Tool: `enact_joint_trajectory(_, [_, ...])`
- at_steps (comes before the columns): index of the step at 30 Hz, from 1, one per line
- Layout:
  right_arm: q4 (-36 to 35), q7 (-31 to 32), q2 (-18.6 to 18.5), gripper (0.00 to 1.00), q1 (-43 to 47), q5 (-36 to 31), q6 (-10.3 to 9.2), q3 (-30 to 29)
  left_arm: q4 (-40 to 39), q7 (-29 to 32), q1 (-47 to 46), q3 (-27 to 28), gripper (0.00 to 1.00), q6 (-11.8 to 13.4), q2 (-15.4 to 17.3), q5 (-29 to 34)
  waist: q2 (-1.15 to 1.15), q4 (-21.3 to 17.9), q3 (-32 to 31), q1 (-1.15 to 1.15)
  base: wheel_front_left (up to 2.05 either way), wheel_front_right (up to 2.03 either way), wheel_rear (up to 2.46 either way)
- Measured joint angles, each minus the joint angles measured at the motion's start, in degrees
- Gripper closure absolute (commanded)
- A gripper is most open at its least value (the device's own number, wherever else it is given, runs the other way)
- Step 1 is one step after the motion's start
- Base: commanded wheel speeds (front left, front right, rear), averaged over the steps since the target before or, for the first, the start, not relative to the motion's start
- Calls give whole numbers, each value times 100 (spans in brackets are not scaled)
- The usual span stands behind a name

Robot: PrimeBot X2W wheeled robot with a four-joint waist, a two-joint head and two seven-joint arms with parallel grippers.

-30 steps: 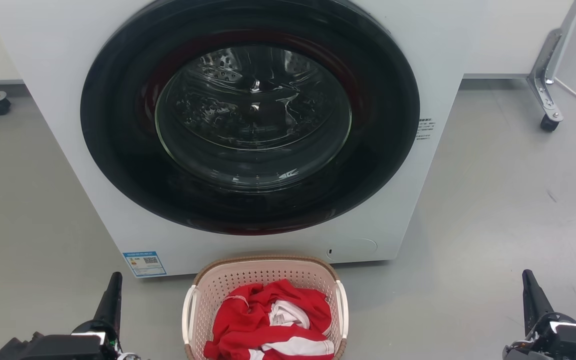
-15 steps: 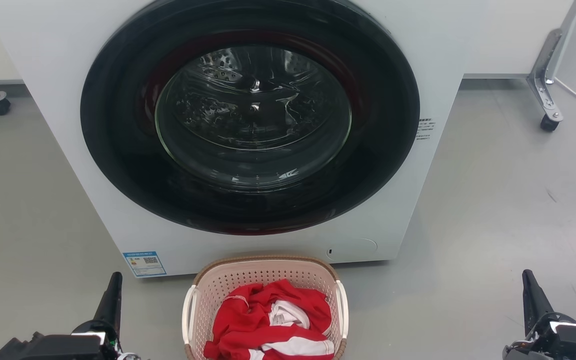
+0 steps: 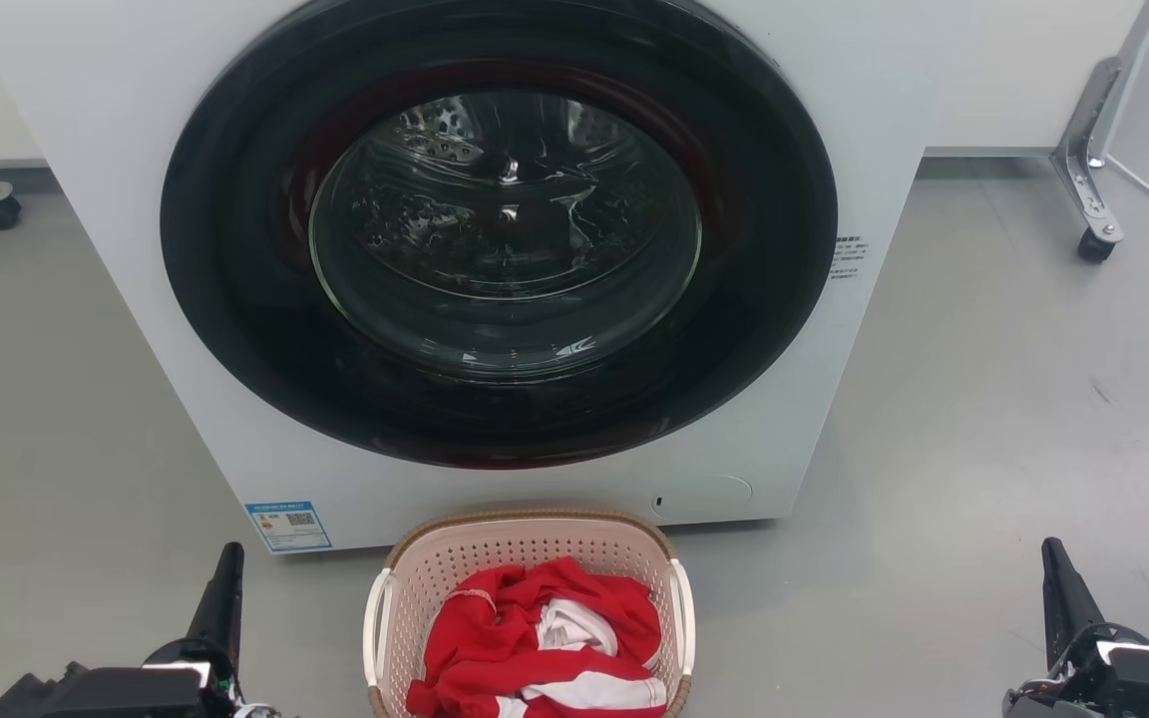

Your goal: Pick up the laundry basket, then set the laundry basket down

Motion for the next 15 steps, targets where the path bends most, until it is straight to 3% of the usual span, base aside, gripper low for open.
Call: enact_joint_trajectory(15, [-1,0,0,100,0,1,0,0,-1,0,0,0,100,0,0,0,0,0,0,0,0,0,0])
